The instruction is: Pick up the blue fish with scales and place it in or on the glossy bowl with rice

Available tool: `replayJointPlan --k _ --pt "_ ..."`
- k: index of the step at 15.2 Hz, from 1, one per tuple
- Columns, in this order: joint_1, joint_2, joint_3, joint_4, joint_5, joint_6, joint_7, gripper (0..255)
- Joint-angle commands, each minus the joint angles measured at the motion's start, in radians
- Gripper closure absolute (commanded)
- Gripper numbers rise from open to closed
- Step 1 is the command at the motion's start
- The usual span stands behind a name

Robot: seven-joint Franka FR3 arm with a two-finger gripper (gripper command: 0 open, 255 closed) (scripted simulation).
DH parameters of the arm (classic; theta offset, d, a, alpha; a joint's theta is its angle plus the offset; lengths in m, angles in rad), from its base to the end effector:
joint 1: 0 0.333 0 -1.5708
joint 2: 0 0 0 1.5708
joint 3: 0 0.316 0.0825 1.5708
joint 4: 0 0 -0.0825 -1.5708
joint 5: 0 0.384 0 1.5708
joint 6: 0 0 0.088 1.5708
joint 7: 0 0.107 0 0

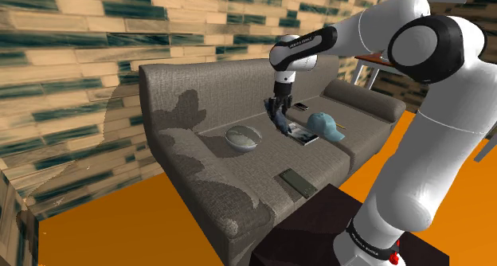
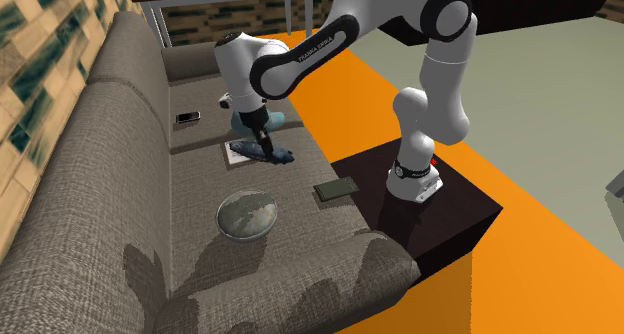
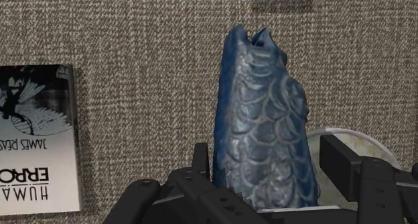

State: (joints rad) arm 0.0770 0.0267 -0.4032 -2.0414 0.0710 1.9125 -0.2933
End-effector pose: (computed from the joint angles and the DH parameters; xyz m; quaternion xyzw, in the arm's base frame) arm 0.5116 -0.1667 0.4179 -0.9962 0.0311 0.0646 0.0492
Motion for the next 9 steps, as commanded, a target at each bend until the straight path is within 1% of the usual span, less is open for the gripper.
replayJointPlan --k 1,7,9 --pt "0.019 0.042 0.020 0.053 0.023 -0.012 0.031 255" --pt "0.068 0.169 0.072 0.214 0.077 -0.046 0.118 255" --pt "0.085 0.229 0.091 0.295 0.097 -0.067 0.153 255"
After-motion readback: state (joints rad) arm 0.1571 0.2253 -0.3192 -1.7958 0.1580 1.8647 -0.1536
